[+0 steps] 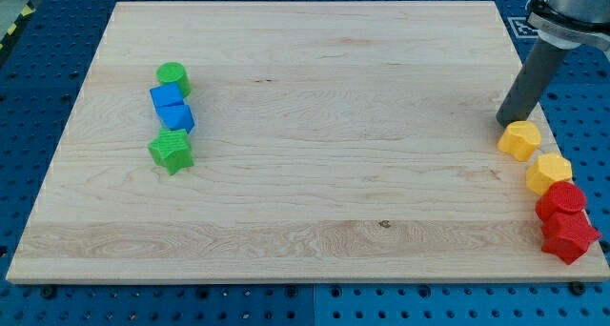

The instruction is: Slightly move the yellow heart to the top of the yellow hexagon

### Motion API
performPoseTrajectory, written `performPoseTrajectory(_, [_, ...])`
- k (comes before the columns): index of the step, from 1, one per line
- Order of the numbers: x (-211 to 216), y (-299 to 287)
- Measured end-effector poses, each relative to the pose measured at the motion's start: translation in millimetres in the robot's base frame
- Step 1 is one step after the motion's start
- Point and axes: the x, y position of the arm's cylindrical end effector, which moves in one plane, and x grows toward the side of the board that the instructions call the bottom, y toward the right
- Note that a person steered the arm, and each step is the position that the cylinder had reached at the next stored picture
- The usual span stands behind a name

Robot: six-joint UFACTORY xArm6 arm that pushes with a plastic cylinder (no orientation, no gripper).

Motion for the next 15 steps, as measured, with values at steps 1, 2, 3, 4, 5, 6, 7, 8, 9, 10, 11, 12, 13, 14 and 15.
performPoseTrajectory(1, [-1, -3])
performPoseTrajectory(2, [7, -3])
performPoseTrajectory(3, [17, -3])
performPoseTrajectory(4, [17, -3])
performPoseTrajectory(5, [18, -21])
performPoseTrajectory(6, [18, -36])
performPoseTrajectory(7, [32, -34])
performPoseTrajectory(8, [36, -35])
performPoseTrajectory(9, [51, -40])
performPoseTrajectory(10, [54, -44])
performPoseTrajectory(11, [70, -49])
performPoseTrajectory(12, [79, -56])
performPoseTrajectory(13, [79, -56])
performPoseTrajectory(14, [79, -56])
performPoseTrajectory(15, [79, -57])
